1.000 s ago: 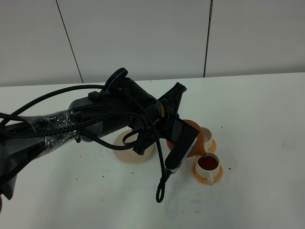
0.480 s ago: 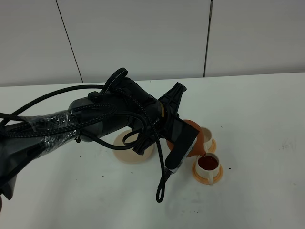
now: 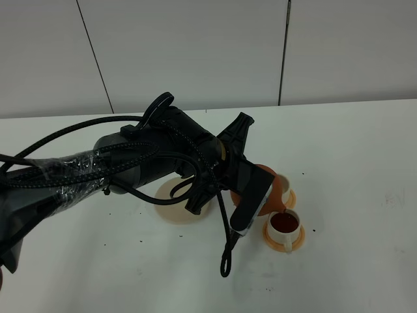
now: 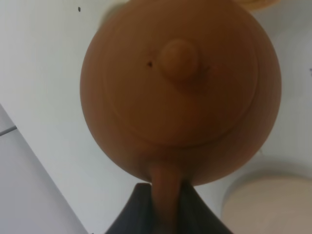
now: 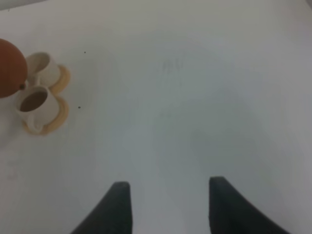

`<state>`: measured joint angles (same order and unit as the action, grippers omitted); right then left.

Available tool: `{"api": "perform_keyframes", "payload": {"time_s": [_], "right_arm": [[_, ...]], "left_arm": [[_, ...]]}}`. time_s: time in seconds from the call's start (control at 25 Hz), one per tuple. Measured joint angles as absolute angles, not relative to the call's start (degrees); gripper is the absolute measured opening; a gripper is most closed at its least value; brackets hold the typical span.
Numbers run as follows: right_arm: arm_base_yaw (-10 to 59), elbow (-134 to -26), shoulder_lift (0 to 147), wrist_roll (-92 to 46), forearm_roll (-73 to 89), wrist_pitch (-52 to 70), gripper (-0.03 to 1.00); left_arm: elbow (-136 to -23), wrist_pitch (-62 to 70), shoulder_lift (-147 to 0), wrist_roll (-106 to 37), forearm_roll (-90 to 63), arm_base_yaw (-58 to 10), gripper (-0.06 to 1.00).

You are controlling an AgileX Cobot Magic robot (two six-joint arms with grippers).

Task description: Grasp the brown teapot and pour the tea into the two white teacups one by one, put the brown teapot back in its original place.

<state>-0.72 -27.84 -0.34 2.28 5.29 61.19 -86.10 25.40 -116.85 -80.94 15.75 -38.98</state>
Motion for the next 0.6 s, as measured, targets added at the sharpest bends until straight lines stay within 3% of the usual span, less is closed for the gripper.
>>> {"api": "perform_keyframes", "payload": {"time_s": [0.6], "right_arm": [[-0.72, -27.84, -0.34, 2.32, 5.29, 61.19, 0.36]], "left_arm": [[-86.10, 26.78, -116.54, -74.47, 15.13, -38.98, 0.17]]}}
